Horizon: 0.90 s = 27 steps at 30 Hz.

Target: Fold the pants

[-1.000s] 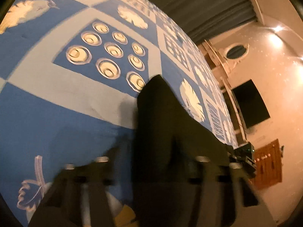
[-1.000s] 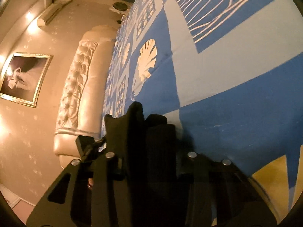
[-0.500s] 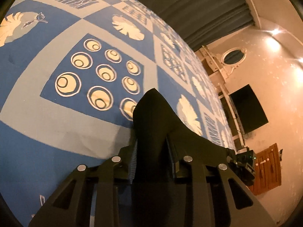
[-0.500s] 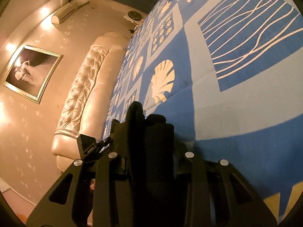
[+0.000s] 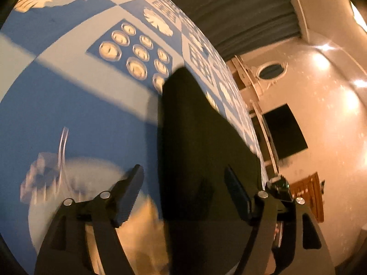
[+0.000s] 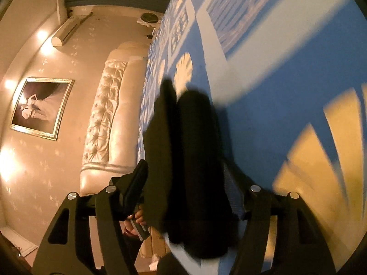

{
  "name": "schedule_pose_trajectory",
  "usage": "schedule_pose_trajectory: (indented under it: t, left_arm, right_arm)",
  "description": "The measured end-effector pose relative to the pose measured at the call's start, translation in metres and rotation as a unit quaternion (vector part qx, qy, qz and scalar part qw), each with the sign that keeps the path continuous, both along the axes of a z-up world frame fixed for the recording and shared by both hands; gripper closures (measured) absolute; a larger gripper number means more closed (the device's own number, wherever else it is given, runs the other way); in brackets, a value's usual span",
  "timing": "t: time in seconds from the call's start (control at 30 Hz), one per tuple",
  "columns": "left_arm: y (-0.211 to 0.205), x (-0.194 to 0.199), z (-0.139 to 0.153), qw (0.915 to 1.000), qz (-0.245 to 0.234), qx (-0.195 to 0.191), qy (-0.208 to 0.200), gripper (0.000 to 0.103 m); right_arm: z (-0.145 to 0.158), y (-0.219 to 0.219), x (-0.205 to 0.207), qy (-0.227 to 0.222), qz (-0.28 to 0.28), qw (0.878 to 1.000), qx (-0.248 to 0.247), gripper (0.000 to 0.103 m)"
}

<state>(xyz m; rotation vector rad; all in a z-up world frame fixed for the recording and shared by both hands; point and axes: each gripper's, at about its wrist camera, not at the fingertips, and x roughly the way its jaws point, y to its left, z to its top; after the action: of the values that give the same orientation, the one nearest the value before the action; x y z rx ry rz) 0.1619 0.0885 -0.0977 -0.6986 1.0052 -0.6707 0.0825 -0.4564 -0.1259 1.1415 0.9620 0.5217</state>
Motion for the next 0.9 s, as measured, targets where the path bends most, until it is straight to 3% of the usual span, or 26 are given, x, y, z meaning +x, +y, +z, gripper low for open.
schedule_pose_trajectory:
  t: [0.2, 0.23, 0.27, 0.33, 0.37, 0.4, 0.47, 0.6, 0.77, 0.83, 0.9]
  left_arm:
    - [-0.021, -0.040, 0.002, 0.9987, -0.050, 0.003, -0.011, 0.021]
    - [-0.025, -0.042, 0.002, 0.9988, -0.045, 0.014, -0.014, 0.021]
    - [-0.027, -0.041, 0.001, 0.9989, -0.042, 0.014, -0.012, 0.022]
    - [-0.030, -0.039, -0.001, 0.9989, -0.042, 0.020, -0.005, 0.033]
    - [-0.031, -0.038, -0.003, 0.9986, -0.042, 0.032, 0.004, 0.051]
    - [-0.030, -0.039, -0.005, 0.9985, -0.041, 0.034, 0.010, 0.056]
    - [-0.028, -0.038, -0.006, 0.9984, -0.045, 0.034, 0.006, 0.062]
    - [-0.029, -0.034, -0.010, 0.9973, -0.059, 0.043, -0.009, 0.062]
    - [-0.030, -0.034, -0.009, 0.9980, -0.049, 0.036, -0.017, 0.053]
    - [-0.031, -0.037, -0.008, 0.9982, -0.047, 0.034, -0.016, 0.044]
    - [-0.037, -0.040, -0.004, 0.9976, -0.055, 0.034, -0.022, 0.025]
  right_arm:
    - [0.000, 0.012, -0.030, -0.010, 0.002, 1.000, 0.008, 0.036]
    - [-0.001, 0.013, -0.031, -0.007, 0.000, 1.000, 0.003, 0.045]
    - [-0.002, 0.013, -0.033, -0.002, 0.001, 1.000, -0.002, 0.064]
    - [-0.007, 0.012, -0.037, 0.000, 0.000, 1.000, 0.003, 0.070]
    - [-0.006, 0.013, -0.038, -0.001, -0.001, 1.000, 0.001, 0.072]
    - [-0.004, 0.014, -0.040, -0.006, 0.000, 1.000, -0.004, 0.072]
    - [-0.002, 0.017, -0.044, -0.011, 0.000, 1.000, -0.020, 0.074]
    - [-0.014, 0.015, -0.048, -0.012, -0.008, 1.000, -0.001, 0.075]
    - [-0.017, 0.013, -0.048, -0.008, -0.002, 1.000, 0.018, 0.073]
    - [-0.016, 0.010, -0.046, -0.004, 0.000, 1.000, 0.026, 0.070]
    - [-0.014, 0.005, -0.048, 0.001, -0.002, 1.000, 0.029, 0.064]
